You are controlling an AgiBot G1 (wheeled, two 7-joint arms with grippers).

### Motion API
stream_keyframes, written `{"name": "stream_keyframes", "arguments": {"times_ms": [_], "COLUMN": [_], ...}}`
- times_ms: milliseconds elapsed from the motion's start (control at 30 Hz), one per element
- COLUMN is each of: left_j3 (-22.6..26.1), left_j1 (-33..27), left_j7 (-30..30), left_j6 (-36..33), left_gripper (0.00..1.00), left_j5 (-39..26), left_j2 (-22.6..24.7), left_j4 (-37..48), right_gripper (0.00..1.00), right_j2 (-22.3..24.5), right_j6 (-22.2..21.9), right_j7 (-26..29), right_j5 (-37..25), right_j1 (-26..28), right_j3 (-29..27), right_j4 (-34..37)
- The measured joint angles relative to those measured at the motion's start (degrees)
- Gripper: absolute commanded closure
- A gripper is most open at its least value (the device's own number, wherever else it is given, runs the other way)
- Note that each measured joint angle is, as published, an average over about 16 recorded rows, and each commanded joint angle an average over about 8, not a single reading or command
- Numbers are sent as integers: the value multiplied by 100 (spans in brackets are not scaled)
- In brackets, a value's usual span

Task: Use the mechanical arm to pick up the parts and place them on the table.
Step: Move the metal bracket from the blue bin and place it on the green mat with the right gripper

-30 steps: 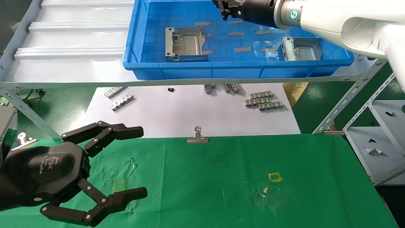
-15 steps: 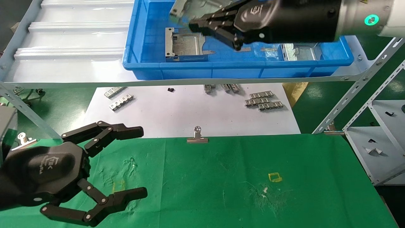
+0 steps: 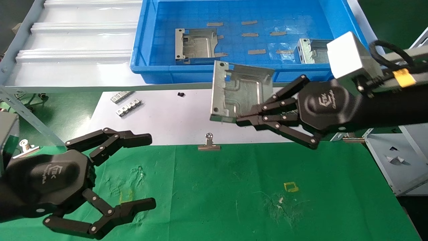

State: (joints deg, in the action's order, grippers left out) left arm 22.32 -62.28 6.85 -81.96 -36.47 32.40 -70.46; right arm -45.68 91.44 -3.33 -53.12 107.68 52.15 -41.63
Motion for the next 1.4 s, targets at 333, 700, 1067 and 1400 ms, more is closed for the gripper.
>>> {"name": "stream_keyframes", "arguments": {"times_ms": [333,700,1067,1400], "left_j3": [0,0,0,0], "left_j1": [0,0,0,0], "left_j7": [0,0,0,0], "left_j6": [0,0,0,0], "left_gripper": [0,0,0,0], "left_j5": [0,0,0,0], "left_j2": [0,0,0,0], "left_j4": [0,0,0,0], "right_gripper": [100,100,100,57], "right_j2": [878,536,-136,-446], "right_j6": [-81,-407,-866,-848], "right_j7": [-491,-1778,-2752,-3224], "right_j5": [-243,-1255,-1512,-1413], "right_j1": [-567,-907,-1065,-1083], "right_j3": [889,1609,1688,1617], "right_j4": [-895,145,1511,2285]}}
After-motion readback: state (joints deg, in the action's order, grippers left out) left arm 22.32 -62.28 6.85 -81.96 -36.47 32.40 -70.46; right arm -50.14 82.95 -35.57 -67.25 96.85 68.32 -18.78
